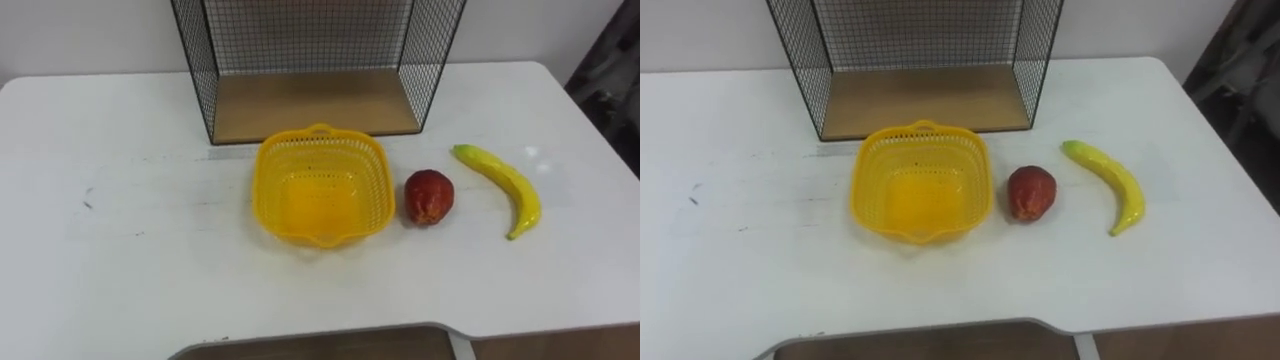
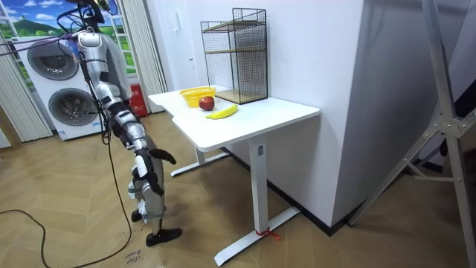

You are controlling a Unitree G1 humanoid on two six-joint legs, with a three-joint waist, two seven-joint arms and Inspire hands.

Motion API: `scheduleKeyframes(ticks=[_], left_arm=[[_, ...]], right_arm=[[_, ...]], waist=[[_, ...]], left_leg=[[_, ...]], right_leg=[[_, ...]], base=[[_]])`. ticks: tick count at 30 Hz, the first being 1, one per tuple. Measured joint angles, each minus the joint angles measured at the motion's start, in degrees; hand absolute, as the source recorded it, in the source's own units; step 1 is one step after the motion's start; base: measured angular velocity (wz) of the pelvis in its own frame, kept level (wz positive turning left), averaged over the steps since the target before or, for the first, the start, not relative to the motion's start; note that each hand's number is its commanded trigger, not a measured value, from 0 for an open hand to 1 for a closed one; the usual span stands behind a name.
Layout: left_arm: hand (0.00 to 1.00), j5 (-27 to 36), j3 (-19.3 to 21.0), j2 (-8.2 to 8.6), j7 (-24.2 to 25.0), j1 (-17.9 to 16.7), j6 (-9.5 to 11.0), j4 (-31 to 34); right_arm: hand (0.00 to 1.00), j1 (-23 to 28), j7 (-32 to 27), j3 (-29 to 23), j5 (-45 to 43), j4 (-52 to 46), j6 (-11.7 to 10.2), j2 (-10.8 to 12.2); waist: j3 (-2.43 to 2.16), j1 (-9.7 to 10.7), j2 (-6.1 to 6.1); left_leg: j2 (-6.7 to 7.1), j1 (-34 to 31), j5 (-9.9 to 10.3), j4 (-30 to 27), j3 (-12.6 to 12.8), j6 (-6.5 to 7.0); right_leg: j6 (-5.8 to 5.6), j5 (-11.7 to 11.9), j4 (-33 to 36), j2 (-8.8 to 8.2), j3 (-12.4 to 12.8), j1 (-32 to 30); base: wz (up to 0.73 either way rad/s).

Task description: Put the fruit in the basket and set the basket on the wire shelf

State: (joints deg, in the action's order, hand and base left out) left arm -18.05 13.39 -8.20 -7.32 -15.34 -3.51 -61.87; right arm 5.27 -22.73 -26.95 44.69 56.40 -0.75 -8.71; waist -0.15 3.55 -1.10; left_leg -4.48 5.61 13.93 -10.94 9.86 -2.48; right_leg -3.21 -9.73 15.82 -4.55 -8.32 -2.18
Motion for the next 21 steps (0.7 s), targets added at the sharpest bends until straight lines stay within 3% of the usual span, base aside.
scheduleKeyframes(ticks=[7,10,11,14,18,21], left_arm=[[0.00,-0.10,-0.04,-0.50,0.00,0.02,0.49,0.34],[0.00,-0.06,-0.20,-0.59,0.01,0.12,0.65,0.41],[0.00,-0.09,-0.40,-0.52,0.06,0.13,0.76,0.52],[0.00,-0.17,-0.48,-0.48,0.17,-0.16,1.01,0.51],[0.00,-0.20,-0.62,-0.81,0.16,0.05,1.27,0.66],[0.00,-0.09,-0.97,-0.87,0.14,0.03,1.58,1.64]], right_arm=[[0.00,-1.24,-13.60,-1.56,-0.59,-16.92,-4.27,-0.11],[0.00,-1.14,-21.22,-0.89,-8.07,-25.90,-4.35,-0.18],[0.00,-0.05,-24.04,0.01,-9.85,-27.72,-4.33,0.14],[0.00,1.99,-30.27,1.07,-12.19,-36.09,-4.37,0.38],[0.00,1.74,-34.14,1.15,-21.75,-44.73,-6.48,0.34],[0.00,0.70,-34.57,2.77,-30.61,-53.07,-9.61,-1.21]], waist=[[0.05,0.12,0.02],[0.07,-0.15,0.17],[0.41,-0.39,0.16],[0.32,-0.73,0.70],[0.41,-0.97,0.39],[0.21,-1.07,-0.08]], left_leg=[[0.00,-1.24,0.01,-0.42,0.40,0.02],[0.00,-2.68,-0.06,-0.65,0.36,0.06],[0.00,-2.82,-0.09,-0.67,0.36,0.08],[0.21,-3.20,-0.15,-0.55,0.60,0.17],[0.21,-3.49,-0.16,-0.71,0.72,0.19],[0.17,-3.88,-0.16,-0.97,0.76,0.19]], right_leg=[[0.10,0.10,0.27,-0.03,0.40,-1.49],[0.28,0.26,0.93,-0.02,0.33,-2.95],[0.28,0.27,0.92,-0.02,0.29,-3.03],[0.19,0.24,1.11,-0.23,0.32,-3.66],[0.14,0.19,1.29,-0.31,0.25,-3.99],[0.13,0.18,0.80,-0.26,0.19,-3.95]], base=[[-0.03],[0.00],[0.00],[-0.03],[0.00],[0.06]])
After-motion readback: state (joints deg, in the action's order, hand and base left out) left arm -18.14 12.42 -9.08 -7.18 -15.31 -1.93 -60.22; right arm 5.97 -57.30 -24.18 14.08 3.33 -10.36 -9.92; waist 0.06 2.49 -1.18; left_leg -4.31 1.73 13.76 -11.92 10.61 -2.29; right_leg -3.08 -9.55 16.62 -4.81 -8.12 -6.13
